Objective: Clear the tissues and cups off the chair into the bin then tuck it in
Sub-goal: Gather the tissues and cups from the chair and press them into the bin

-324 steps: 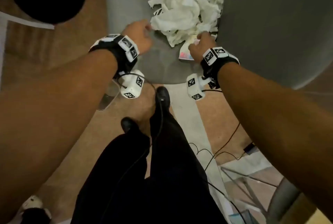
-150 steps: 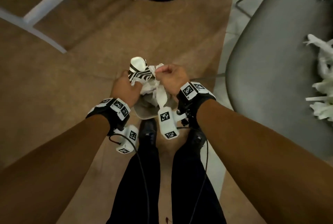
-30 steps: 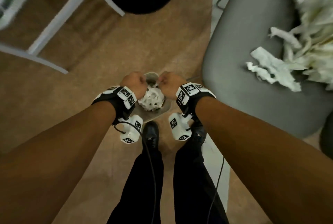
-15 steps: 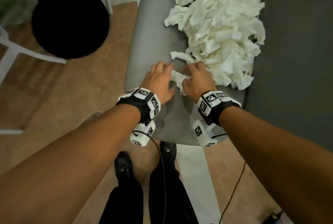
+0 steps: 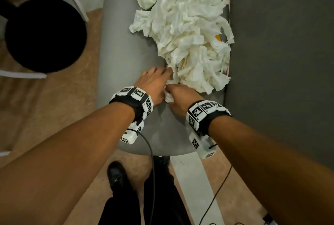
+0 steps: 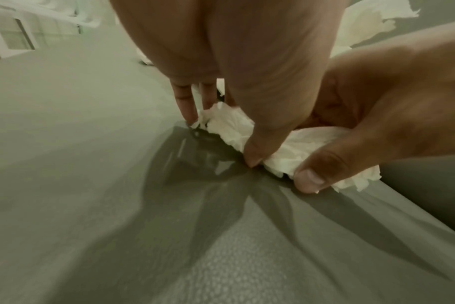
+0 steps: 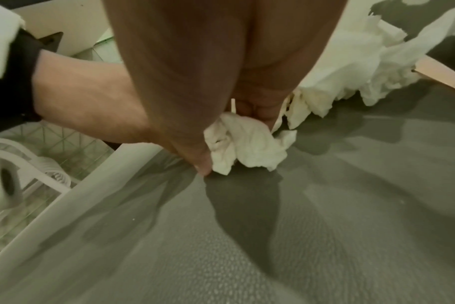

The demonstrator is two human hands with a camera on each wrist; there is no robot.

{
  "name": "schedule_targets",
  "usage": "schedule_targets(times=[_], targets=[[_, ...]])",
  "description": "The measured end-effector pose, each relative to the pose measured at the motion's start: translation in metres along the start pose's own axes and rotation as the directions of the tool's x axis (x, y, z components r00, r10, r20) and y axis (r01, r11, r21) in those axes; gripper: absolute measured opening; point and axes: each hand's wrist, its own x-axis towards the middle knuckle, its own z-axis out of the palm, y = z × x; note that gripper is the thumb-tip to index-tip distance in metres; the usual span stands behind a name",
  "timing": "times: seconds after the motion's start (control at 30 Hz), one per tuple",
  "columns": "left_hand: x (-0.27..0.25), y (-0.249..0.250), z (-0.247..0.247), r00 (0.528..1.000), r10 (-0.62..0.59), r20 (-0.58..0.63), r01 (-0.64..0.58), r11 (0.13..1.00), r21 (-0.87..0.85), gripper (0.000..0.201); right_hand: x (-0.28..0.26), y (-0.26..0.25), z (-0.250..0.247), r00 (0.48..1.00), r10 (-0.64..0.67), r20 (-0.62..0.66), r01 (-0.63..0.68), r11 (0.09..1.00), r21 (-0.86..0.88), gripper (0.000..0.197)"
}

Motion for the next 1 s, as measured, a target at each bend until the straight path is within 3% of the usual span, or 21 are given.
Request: schedule_targets(times=[0.13,0.2,0.3,0.43,0.57,0.67,0.73,0.87,1.0], targets=[[-0.007,0.003,0.003,0.999,-0.039,-0.01,0.038,0.994,-0.098,0.033,-0.01,0.003,-0.002,0.992,0.011,-0.127,-0.006,0.999,0.041,0.048],[-0.02,0.001,0.005,0.996,-0.089,-0.031,0.082,0.98,-0.181,0.025,-0.015,0.003,-0.003,0.988,0.009,-0.154,0.003,0.997,0.078,0.055],[-0.046,-0.012,0.009,0.992,-0.126,0.028,0.129,0.961,-0.245,0.028,-0.017,-0.007,-0.002,0.992,0.004,-0.124,0.003,0.999,0.051,0.078],[-0.081,-0.032,0.011,0.993,-0.113,0.043,0.121,0.941,-0.316,0.022,-0.013,-0.037,0.01,0.998,0.054,0.011,-0.052,0.991,-0.126,0.044],[-0.118,-0.05,0.011,0.968,-0.248,-0.049,0.202,0.877,-0.435,0.024,-0.014,-0.085,0.036,0.999,-0.052,0.012,0.052,0.997,-0.051,0.042],[-0.143,-0.063,0.01,0.941,-0.337,-0.022,0.268,0.787,-0.556,0.059,-0.014,-0.123,0.045,0.997,-0.072,0.018,0.071,0.995,0.064,0.028],[-0.156,-0.074,0.015,0.948,-0.318,0.034,0.269,0.737,-0.62,0.069,-0.016,-0.146,0.051,0.997,-0.067,0.036,0.063,0.994,0.094,0.023],[-0.181,-0.093,0.022,0.95,-0.311,0.034,0.256,0.709,-0.657,0.026,-0.023,-0.173,0.063,0.99,-0.127,0.057,0.123,0.99,0.068,0.038],[-0.196,-0.103,0.023,0.911,-0.412,-0.008,0.311,0.699,-0.644,0.018,-0.02,-0.18,0.061,0.989,-0.134,-0.061,0.135,0.991,0.019,0.038]])
